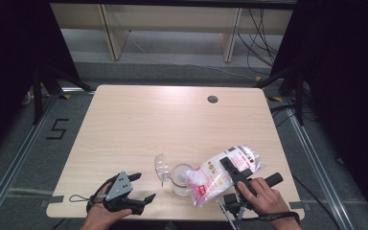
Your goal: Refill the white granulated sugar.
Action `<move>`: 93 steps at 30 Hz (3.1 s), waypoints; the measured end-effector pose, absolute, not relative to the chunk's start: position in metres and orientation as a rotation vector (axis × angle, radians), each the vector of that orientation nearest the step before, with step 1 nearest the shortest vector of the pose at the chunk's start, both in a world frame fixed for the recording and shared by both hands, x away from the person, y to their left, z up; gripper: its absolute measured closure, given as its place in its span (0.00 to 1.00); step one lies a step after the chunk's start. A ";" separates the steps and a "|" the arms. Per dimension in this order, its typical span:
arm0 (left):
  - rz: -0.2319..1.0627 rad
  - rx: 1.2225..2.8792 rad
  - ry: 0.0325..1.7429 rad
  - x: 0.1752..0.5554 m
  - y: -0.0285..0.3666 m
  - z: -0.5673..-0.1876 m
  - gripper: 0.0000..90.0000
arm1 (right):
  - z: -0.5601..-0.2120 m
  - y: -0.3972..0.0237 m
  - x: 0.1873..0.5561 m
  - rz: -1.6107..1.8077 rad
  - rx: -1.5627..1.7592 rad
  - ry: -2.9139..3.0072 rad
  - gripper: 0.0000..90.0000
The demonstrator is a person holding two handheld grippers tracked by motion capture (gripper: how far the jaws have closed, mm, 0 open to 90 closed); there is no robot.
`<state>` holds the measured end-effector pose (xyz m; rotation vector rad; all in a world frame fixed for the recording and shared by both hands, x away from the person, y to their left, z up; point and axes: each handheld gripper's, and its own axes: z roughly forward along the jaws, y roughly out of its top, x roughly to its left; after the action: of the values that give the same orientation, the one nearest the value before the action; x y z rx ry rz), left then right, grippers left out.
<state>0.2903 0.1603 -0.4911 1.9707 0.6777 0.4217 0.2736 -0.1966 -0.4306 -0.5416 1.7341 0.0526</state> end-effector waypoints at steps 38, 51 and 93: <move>0.408 1.960 0.698 0.290 0.159 -0.491 0.18 | -0.430 -0.195 0.273 0.023 -0.565 1.719 0.60; 0.423 1.970 0.676 0.291 0.160 -0.490 0.18 | -0.431 -0.195 0.272 0.021 -0.556 1.737 0.60; 0.402 1.957 0.705 0.289 0.159 -0.491 0.18 | -0.429 -0.195 0.272 0.038 -0.565 1.735 0.61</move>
<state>0.2892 0.1589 -0.4907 1.9567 0.7053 0.4017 0.2720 -0.1950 -0.4290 -0.5651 1.7349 0.0384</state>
